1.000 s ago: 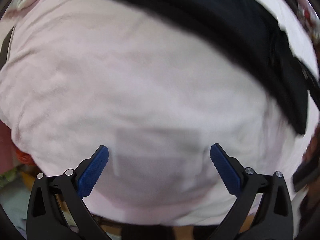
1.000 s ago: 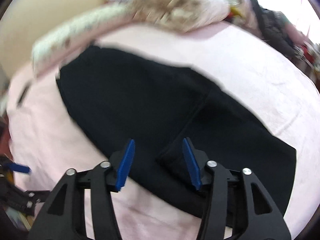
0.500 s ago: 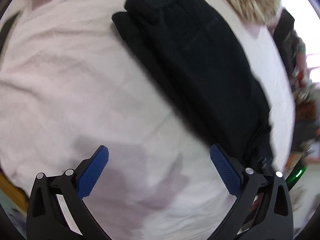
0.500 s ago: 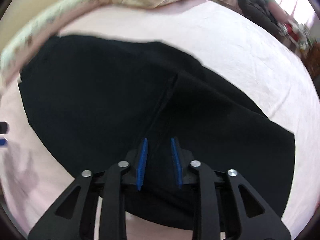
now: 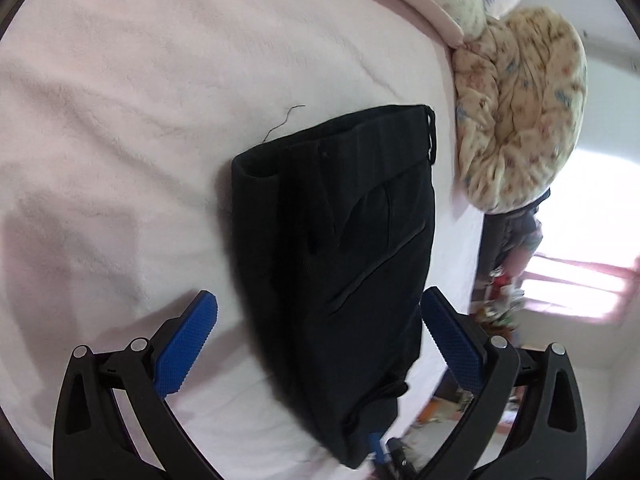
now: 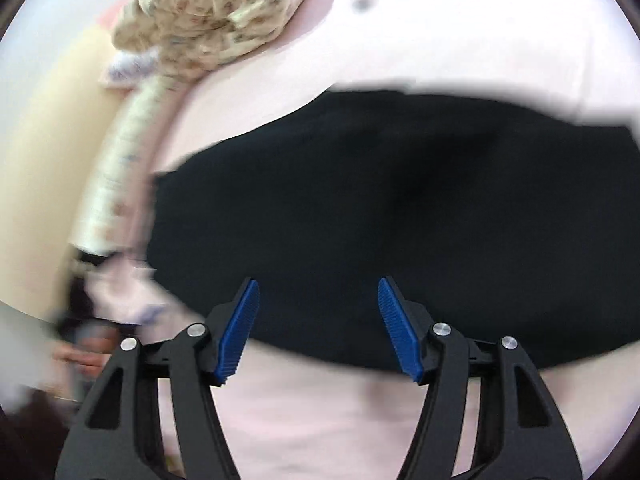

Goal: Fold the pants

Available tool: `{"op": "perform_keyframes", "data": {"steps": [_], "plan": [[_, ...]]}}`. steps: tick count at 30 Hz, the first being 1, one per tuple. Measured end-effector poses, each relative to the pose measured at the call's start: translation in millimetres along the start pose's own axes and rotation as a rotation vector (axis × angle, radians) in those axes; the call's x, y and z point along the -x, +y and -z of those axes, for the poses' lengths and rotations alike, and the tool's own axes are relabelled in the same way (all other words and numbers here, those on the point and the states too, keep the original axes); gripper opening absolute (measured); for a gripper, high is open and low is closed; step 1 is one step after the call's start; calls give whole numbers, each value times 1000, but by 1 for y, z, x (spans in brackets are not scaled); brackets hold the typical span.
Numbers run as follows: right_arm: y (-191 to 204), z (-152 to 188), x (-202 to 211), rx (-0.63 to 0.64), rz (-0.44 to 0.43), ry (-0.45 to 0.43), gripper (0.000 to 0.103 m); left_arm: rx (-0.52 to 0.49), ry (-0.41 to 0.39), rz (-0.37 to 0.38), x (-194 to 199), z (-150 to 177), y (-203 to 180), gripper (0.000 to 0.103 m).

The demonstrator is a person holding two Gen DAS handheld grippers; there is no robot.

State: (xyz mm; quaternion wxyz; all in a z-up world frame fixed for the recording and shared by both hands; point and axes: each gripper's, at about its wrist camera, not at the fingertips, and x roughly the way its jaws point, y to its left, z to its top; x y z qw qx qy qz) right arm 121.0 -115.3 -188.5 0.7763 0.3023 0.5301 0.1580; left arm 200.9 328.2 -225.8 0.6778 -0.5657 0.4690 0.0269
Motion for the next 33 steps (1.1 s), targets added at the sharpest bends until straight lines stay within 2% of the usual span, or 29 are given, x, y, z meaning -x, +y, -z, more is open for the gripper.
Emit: {"op": "perform_keyframes", "data": {"steps": [2,3,4,5,7,8,9,11,13,19,23,30,33], "plan": [[9,4,-23,-137,-183,59,59,8,5,30,5,4,6,102],[21,6,-35,-159,-186,77,58,10,8,38,2,2,3,102],[38,10,-41,-121,-145,71,54,15,10,52,2,2,3,102],[68,11,-50,23,-67,43,52,21,9,63,5,3,5,102],[128,26,-63,390,83,-29,49,23,1,66,11,0,9,102],[161,41,-76,605,147,-55,44,21,-3,69,16,0,12,102],[184,53,-88,747,176,-58,42,18,-4,69,17,-1,12,102],[218,78,-111,965,213,-61,36,-5,1,65,27,-3,17,102],[240,94,-133,1115,245,-59,35,-36,11,54,33,-8,17,102],[250,119,-168,1283,305,-9,33,-71,43,91,41,-27,23,102],[240,126,-182,1359,396,-1,16,-76,78,116,36,-36,21,102],[238,137,-191,1469,448,-10,19,-93,135,144,25,-41,15,102],[237,144,-197,1535,481,-7,13,-90,159,160,21,-40,14,102]]}}
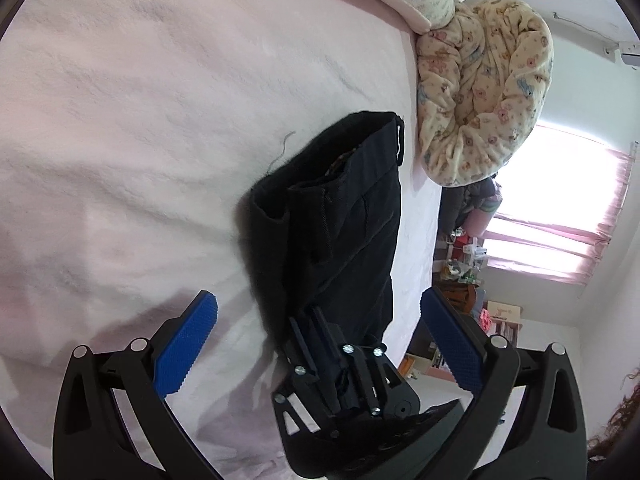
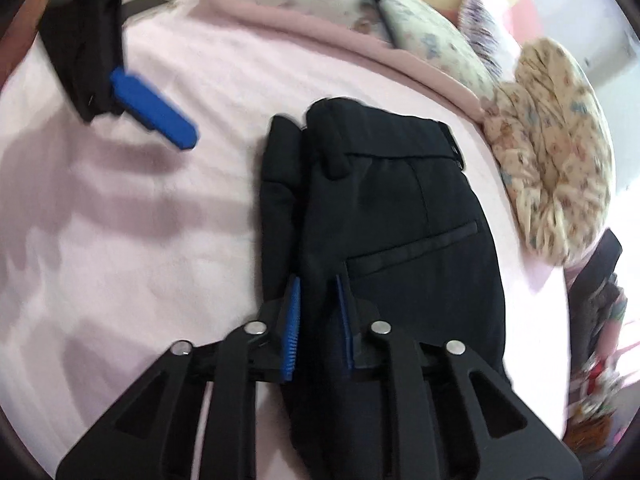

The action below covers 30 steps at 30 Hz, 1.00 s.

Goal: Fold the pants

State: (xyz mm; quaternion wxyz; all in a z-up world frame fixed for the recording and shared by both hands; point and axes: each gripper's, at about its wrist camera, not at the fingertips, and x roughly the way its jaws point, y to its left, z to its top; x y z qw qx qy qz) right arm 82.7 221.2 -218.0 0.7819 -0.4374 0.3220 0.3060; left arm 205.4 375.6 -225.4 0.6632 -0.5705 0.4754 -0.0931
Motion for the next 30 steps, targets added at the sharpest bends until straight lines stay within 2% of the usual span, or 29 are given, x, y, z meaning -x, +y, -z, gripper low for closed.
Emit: {"op": "perform_keyframes", "data": {"steps": [1,5,9,12,15,17,19,23,26,30], "plan": [[-2,0,2,-18,-14,-5,9,5,11,5,-2,0,0,102],[-30,2,15,-198,-124,-38,4,4,30,28,-8,-1,-2,102],[-27,4,24,-183,-167,-45,4,19,29,49,-13,-3,-3,102],[-21,6,16,-163,-194,-28,4,33,29,53,-19,-6,-3,102],[-16,6,11,-124,-158,-33,14,24,41,47,-25,-8,-6,102],[-22,9,25,-165,-153,-85,41,13,46,44,-29,-9,-9,102],[-39,16,43,-284,-183,-133,50,8,49,44,-32,-11,-12,102],[-71,41,58,-528,-226,-104,52,14,47,-18,-37,-14,-10,102],[-85,55,62,-608,-226,-70,52,0,26,-81,-38,-14,-9,102],[-99,67,60,-676,-224,-47,52,-18,18,-122,-45,-16,-14,102]]}}
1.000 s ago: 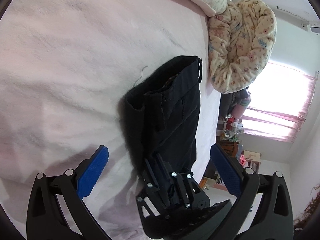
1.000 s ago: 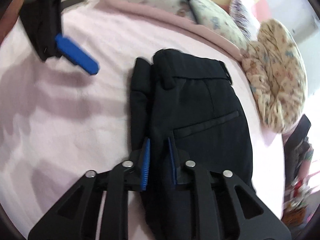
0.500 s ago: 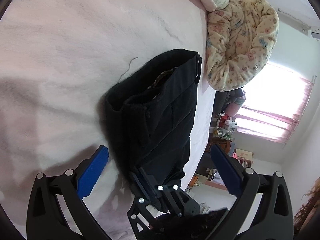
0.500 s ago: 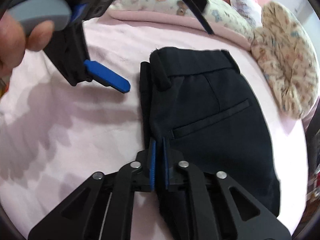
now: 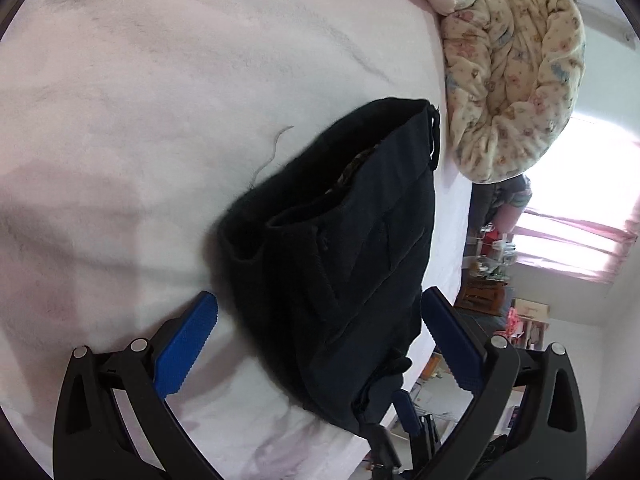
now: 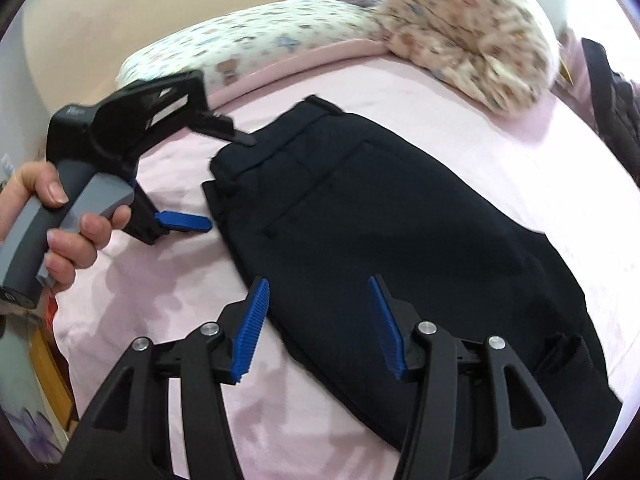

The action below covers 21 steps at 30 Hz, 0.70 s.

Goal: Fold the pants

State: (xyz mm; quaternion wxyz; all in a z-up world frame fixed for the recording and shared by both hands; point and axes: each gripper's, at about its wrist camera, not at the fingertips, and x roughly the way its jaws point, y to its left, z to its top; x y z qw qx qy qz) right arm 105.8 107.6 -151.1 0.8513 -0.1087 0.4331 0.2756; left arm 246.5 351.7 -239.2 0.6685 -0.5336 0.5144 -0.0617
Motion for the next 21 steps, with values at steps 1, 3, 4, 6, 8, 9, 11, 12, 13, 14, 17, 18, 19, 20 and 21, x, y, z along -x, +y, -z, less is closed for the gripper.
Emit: {"op": "perform_keyframes", "data": {"steps": [1,3,4,6,8,9,11,12,13,14,17,18,19,20,21], "plan": [[-4,-1,0,-12,5,1,52,-7,2,5,-2,-1,-2,102],[-10,0,1,-40,12,0,52,-12,7,20,-7,-1,-9,102],[-12,1,1,-51,15,0,52,-18,6,13,-10,0,-12,102],[-13,3,1,-63,15,1,53,-27,0,16,-13,2,-17,102],[-14,7,1,-70,13,6,53,-44,0,5,-17,5,-20,98],[-14,8,1,-73,13,9,53,-54,0,-35,-20,7,-20,84],[-15,12,0,-81,12,17,53,-41,0,-100,-25,9,-13,58],[-15,14,0,-84,13,19,53,-18,-6,-91,-25,9,-8,49],[-16,16,1,-88,16,21,53,5,-16,-75,-24,9,-4,44],[-16,17,1,-92,17,22,54,21,-25,-64,-21,10,0,42],[-20,21,3,-110,25,27,55,-8,-71,-69,-15,17,-3,29],[-22,22,4,-115,29,28,55,-25,-88,-69,-14,19,-7,25],[-24,24,5,-123,33,28,55,-49,-108,-68,-11,23,-11,21],[-26,25,6,-130,34,28,55,-84,-130,-70,-8,27,-17,20],[-28,26,8,-140,38,26,56,-118,-149,-65,-6,31,-24,18]]}}
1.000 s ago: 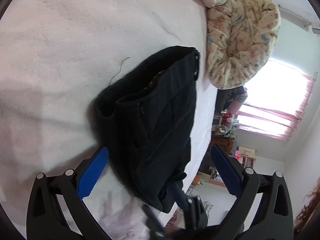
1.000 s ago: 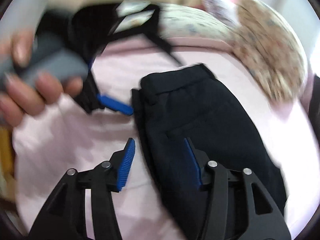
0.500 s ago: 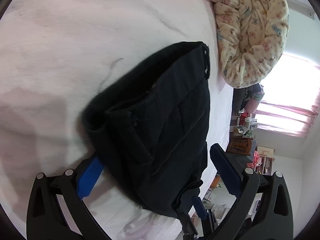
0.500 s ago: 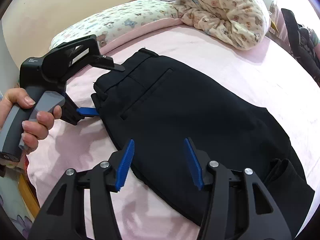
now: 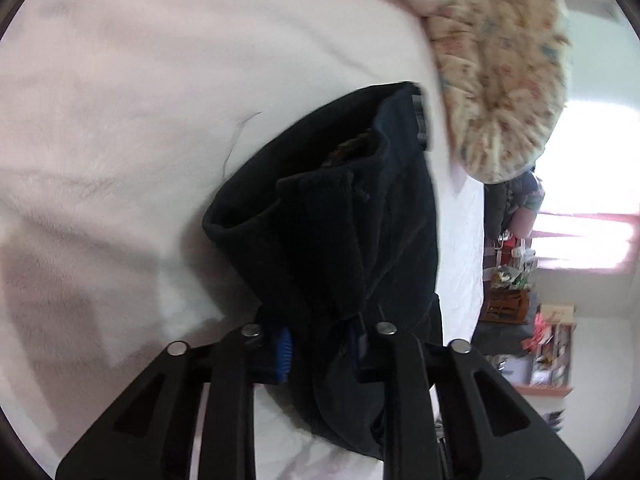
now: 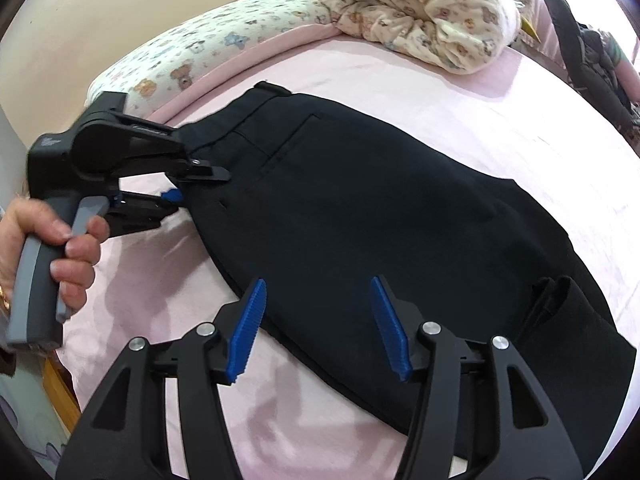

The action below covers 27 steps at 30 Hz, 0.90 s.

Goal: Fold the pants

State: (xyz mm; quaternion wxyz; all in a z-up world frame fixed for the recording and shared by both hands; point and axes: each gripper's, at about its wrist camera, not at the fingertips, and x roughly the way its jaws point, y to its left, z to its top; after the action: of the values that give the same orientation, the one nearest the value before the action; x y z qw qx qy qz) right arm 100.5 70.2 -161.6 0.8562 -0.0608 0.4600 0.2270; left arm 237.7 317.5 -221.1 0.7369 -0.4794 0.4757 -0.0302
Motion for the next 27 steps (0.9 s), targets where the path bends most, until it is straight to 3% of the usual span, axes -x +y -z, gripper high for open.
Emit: {"op": "perform_keyframes", "data": {"steps": [5,13,20,27], "plan": [[-17,9,13,-67,24,-17,60,-169,-67,43,16,14,-36,14],[-67,38,45,-253,66,-31,63,-384,-106,112,29,36,-99,13],[-126,81,79,-459,124,-20,64,-571,-91,199,37,79,-163,13],[-174,126,107,-622,173,-28,64,-690,-36,271,23,128,-219,13]]}}
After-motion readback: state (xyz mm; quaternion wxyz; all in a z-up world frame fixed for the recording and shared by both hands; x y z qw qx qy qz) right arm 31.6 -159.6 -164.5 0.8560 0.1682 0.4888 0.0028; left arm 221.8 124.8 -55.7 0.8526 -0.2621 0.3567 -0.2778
